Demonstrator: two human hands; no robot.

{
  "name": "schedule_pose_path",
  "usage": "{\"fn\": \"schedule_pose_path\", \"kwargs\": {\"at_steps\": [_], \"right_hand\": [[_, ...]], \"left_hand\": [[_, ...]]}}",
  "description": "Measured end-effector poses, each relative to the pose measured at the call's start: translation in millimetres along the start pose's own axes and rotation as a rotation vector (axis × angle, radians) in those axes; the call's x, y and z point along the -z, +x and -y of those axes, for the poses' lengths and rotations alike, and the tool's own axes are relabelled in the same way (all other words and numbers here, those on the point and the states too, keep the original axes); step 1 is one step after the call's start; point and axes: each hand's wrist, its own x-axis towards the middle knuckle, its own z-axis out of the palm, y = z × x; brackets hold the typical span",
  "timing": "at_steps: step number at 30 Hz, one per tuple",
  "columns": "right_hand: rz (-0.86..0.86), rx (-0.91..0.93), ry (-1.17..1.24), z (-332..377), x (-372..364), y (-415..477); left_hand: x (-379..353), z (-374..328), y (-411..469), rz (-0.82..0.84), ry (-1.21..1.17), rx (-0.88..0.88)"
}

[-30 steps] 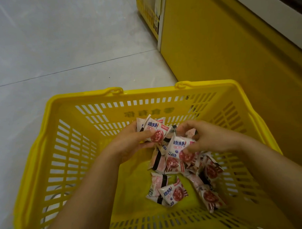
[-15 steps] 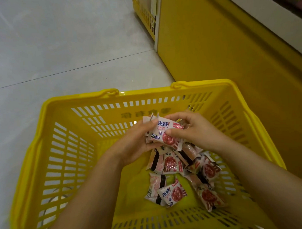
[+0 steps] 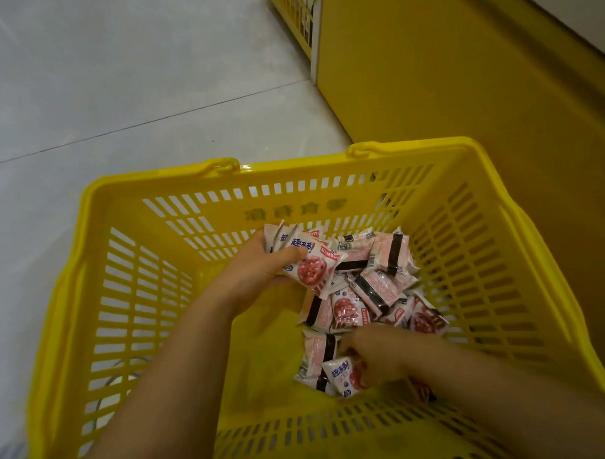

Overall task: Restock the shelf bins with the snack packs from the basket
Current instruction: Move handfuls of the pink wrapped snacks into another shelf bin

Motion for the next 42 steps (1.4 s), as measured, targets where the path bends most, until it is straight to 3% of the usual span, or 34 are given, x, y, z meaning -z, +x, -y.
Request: {"fn": "schedule_pose_path", "kwargs": {"at_steps": [6,8,11,18,21,25,29,36,42], "right_hand": [[0.000,0.020,-0.259,4,-15,7],[0.018,0.048,-0.215,3,-12,4],[-0.008,0.069,0.043,3,12,-15],[-0.286,0.150,0.327,11,108,-116],[-0.526,0.165,0.463,30,126,-171],[-0.812,0.167,0.451,57,128,-235],[-0.936,0.240,0.531,84,117,-305],[-1.104,0.391,0.689,126,91,-420],[-1.107,0.337,0.701,137,71,-520]], "left_hand": [[-5,2,0,-0.002,0.041,0.010],[-6,1,0,-0.001,0.051,0.012],[-7,-2,-2,0.003,0.071,0.003],[-28,-35,-28,0.008,0.188,-0.069],[-45,-61,-55,0.094,0.150,-0.151],[-73,-106,-106,0.263,0.028,-0.295],[-100,-153,-172,0.354,0.067,-0.436],[-146,-216,-278,0.360,0.204,-0.657],[-200,-259,-346,0.475,0.257,-0.764]]}}
